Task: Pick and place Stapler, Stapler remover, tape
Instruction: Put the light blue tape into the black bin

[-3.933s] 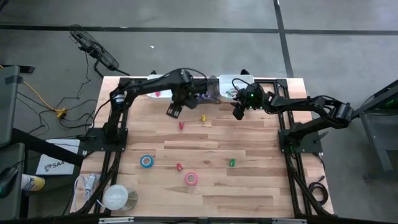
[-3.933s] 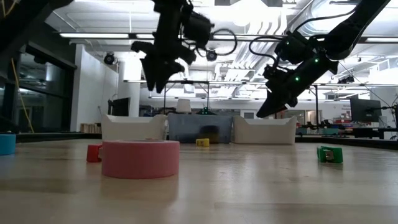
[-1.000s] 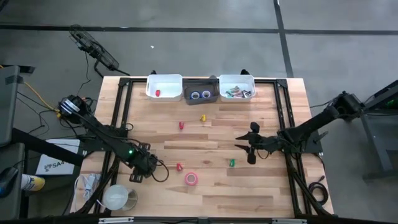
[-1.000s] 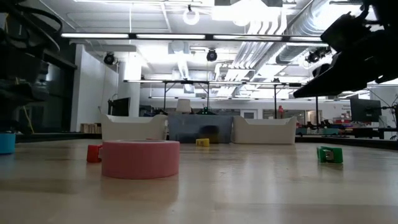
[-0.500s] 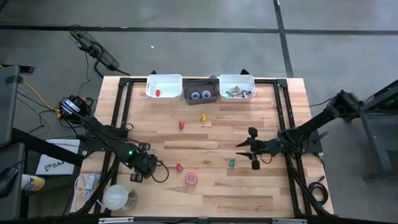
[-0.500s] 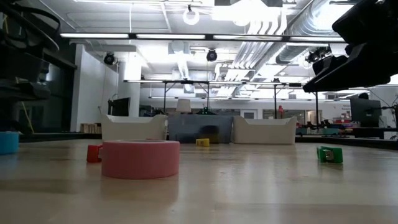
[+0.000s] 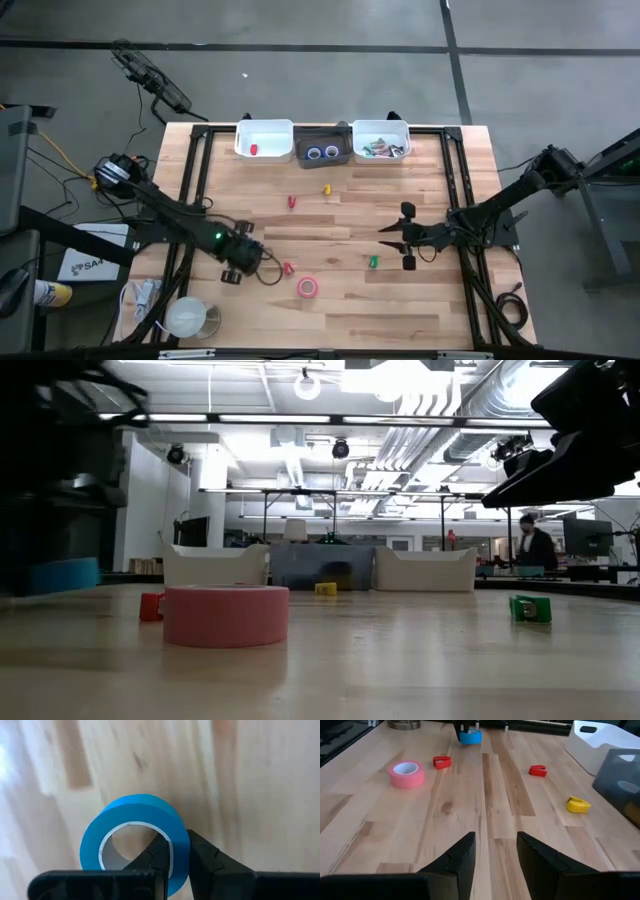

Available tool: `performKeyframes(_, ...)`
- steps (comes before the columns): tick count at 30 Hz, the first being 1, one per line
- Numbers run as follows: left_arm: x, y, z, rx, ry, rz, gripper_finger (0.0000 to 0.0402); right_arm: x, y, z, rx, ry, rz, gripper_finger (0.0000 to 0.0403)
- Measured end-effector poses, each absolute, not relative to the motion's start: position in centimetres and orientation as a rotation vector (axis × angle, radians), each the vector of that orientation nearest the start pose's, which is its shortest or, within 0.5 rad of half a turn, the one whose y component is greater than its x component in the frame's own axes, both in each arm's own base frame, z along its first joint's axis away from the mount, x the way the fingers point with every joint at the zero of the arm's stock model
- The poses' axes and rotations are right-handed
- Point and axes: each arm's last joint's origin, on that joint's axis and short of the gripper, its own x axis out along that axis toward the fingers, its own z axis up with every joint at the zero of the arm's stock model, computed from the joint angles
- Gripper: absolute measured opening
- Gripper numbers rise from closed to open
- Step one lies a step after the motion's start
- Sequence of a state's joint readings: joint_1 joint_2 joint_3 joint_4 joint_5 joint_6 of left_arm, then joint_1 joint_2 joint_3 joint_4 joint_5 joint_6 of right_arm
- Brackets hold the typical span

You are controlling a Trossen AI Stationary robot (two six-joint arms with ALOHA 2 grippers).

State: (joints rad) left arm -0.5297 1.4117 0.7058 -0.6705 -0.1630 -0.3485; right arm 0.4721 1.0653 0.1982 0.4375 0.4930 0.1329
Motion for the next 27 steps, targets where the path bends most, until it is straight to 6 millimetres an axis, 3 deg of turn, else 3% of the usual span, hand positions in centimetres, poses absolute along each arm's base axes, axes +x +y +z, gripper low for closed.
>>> performKeyframes(10, 24.3, -5.8, 19.4, 0.277, 1.206, -0.094, 0.0034, 16.7, 6.9, 14.7, -0.075, 0.378, -0.072, 0.0136)
performKeyframes(19, 27.6, 1.7, 24.4, 0.360, 1.067, -0.074, 0.0034, 16.7, 6.8, 14.8, -0.083, 0.372, -0.111, 0.0136)
performKeyframes(27, 30.2, 8.4, 25.6, 0.350, 1.059, -0.059, 0.0034, 16.8, 6.7, 14.8, -0.092, 0.367, -0.148, 0.0136)
